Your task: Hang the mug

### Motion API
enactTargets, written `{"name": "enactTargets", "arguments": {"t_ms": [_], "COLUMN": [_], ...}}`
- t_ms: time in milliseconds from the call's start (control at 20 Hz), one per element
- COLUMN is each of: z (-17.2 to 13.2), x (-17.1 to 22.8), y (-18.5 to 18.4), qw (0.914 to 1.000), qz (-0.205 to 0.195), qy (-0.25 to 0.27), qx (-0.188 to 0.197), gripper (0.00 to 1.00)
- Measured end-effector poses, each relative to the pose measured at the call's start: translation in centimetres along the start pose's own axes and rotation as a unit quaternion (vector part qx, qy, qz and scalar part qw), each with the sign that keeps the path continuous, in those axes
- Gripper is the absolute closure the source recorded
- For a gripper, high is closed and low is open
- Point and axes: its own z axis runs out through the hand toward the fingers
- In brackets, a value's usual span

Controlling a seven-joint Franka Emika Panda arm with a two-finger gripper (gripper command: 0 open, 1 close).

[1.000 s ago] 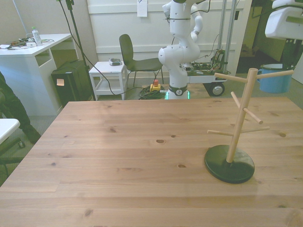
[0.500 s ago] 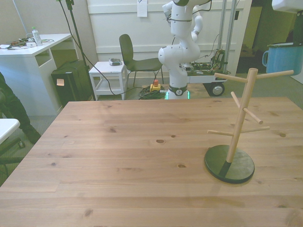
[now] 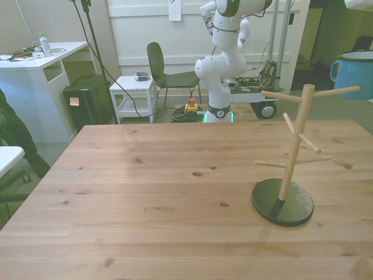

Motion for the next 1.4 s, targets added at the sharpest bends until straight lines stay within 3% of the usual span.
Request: {"name": "enactTargets", "arguments": {"t_ms": [750,1400], "z": [-0.4,1.1], "x": [-0.4,2.6], "y": [-2.6,-3.4], "qw": [1.0000,0.9998], "qz": [-0.005,0.018], "qy": [-0.003,0.003], "qx": [0.001,-0.003], "gripper": [1.00,1.00]}}
